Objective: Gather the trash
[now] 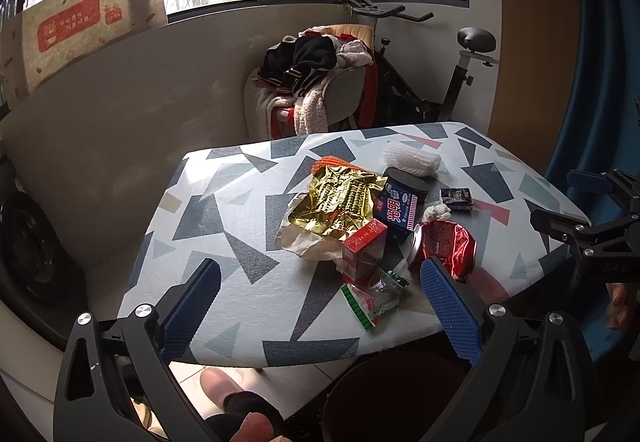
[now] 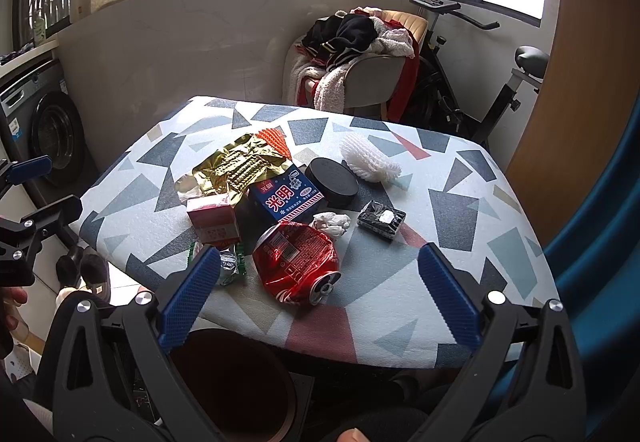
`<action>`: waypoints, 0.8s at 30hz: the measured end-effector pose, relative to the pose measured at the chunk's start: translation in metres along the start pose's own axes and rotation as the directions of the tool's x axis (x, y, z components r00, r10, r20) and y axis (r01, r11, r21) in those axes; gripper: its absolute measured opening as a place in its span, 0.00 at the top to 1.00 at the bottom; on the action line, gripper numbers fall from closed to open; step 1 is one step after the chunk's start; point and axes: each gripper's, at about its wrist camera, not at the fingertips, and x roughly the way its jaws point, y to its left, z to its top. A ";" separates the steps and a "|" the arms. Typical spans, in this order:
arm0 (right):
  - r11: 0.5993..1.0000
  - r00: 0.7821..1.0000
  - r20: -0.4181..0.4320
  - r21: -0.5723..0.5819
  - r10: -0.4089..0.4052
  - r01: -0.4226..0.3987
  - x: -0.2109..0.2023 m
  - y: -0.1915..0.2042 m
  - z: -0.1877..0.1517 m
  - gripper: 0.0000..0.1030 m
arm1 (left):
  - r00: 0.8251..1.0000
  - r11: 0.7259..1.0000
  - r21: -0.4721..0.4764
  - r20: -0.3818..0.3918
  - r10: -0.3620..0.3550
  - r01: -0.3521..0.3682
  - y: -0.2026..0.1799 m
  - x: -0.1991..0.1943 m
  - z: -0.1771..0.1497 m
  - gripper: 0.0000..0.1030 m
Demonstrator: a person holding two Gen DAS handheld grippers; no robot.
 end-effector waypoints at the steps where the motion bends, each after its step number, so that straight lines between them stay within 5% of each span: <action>1: 1.000 1.000 0.000 0.000 -0.001 0.001 0.000 0.000 0.001 0.06 | 1.000 1.000 0.001 0.000 -0.003 0.003 0.000 0.000 0.000 0.05; 24: 1.000 1.000 0.004 -0.002 0.000 0.000 -0.001 0.001 0.000 0.05 | 0.999 1.000 0.008 0.029 0.023 -0.023 0.001 -0.002 0.005 0.05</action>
